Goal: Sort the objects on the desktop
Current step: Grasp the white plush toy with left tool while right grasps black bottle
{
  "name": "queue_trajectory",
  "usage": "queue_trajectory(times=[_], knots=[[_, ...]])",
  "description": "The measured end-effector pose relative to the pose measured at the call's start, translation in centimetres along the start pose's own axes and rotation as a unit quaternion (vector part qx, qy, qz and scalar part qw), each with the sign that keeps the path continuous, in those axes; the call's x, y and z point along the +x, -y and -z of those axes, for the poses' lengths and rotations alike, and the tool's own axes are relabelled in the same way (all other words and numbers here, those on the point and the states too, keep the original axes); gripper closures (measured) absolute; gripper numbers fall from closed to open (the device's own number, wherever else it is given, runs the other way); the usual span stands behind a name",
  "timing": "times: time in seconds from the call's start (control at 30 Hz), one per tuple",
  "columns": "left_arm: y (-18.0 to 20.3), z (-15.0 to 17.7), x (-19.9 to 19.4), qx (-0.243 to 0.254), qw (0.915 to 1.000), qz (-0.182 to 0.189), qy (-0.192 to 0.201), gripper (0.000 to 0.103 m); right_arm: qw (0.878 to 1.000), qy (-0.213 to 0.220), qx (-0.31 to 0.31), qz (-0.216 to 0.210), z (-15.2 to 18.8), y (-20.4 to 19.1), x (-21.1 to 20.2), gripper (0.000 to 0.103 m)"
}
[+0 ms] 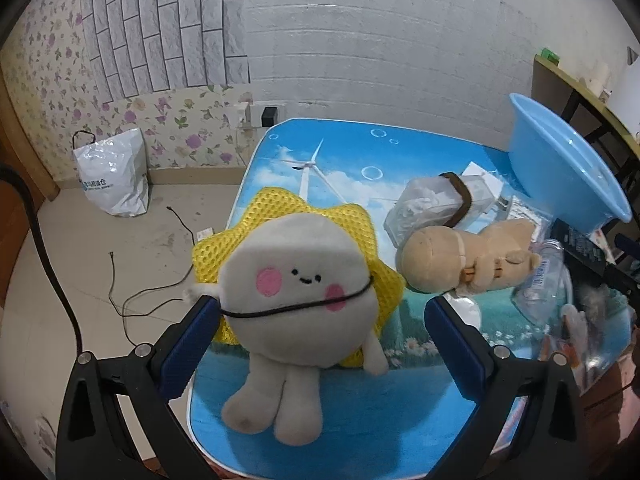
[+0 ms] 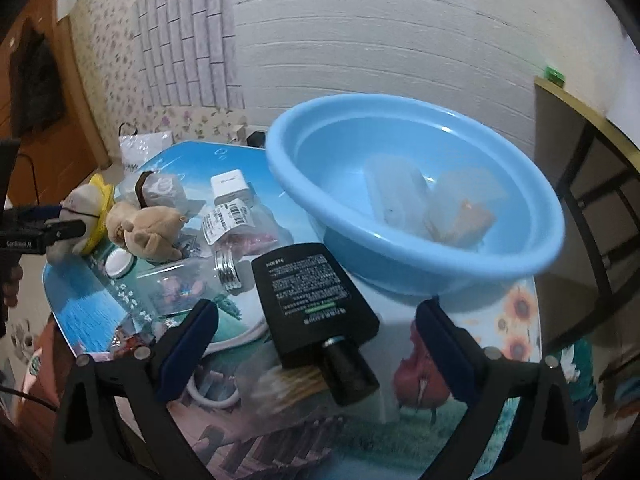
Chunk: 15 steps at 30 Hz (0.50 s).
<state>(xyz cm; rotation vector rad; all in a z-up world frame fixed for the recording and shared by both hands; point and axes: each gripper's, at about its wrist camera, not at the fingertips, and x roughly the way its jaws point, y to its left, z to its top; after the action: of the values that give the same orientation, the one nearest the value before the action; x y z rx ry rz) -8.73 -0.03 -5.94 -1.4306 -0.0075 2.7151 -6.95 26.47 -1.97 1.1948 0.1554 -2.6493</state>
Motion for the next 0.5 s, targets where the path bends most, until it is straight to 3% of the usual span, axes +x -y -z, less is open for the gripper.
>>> queue_trajectory(times=[0.1, 0.23, 0.27, 0.3, 0.37, 0.43, 0.47, 0.5], knots=[[0.1, -0.3, 0.8, 0.002, 1.0, -0.002, -0.009, 0.001, 1.0, -0.015, -0.01, -0.009, -0.1, 0.0, 1.1, 0.017], [0.1, -0.6, 1.4, 0.0, 0.9999, -0.001, -0.01, 0.001, 0.999, -0.024, -0.022, -0.009, 0.1, 0.0, 2.2, 0.02], [0.1, -0.7, 1.5, -0.002, 1.0, 0.001, -0.009, 0.001, 0.999, -0.026, -0.022, -0.008, 0.1, 0.1, 2.3, 0.023], [0.0, -0.7, 1.4, -0.005, 0.9999, 0.005, -0.008, 0.001, 0.999, -0.028, -0.02, -0.01, 0.2, 0.2, 2.5, 0.033], [-0.2, -0.8, 1.2, -0.021, 0.9996, 0.019, -0.007, 0.001, 0.999, -0.029, -0.011, -0.017, 0.3, 0.4, 2.4, 0.034], [-0.4, -0.7, 0.9, -0.03, 0.9992, 0.026, -0.006, 0.011, 0.999, -0.029, -0.008, -0.019, 0.4, 0.4, 2.2, 0.035], [-0.4, -0.7, 0.8, -0.028, 0.9994, 0.02, -0.005, 0.024, 0.999, -0.028, -0.008, -0.02, 0.5, 0.4, 2.0, 0.036], [-0.4, -0.6, 0.6, -0.025, 0.9995, 0.017, -0.005, 0.028, 0.999, -0.027, -0.007, -0.022, 0.6, 0.4, 1.8, 0.037]])
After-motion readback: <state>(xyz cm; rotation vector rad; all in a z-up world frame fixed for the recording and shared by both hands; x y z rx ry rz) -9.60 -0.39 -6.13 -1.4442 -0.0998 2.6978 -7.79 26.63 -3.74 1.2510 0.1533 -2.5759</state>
